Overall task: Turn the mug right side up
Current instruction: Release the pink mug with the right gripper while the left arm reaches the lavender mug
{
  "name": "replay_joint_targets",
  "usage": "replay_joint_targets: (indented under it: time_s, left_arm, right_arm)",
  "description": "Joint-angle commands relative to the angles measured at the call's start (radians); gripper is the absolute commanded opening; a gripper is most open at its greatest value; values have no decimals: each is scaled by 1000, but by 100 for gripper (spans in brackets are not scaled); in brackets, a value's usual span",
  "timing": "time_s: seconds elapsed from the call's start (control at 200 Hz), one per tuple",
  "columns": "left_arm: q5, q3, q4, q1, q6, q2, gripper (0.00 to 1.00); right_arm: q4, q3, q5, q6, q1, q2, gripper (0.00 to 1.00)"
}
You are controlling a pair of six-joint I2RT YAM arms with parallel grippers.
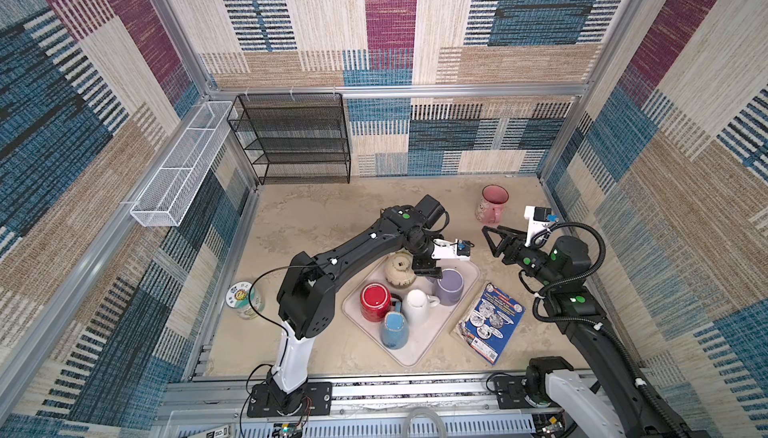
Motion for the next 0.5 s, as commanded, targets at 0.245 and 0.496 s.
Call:
replay_joint_targets:
  time_s: [0.245, 0.496]
  left_arm:
    - [-50, -34, -24, 2, 102, 46, 51]
    - [-71, -25, -12, 3, 105, 85, 53]
  right_arm:
    - [44, -71, 59, 8, 1, 7, 69]
    - [44, -76, 58, 4, 0, 9, 69]
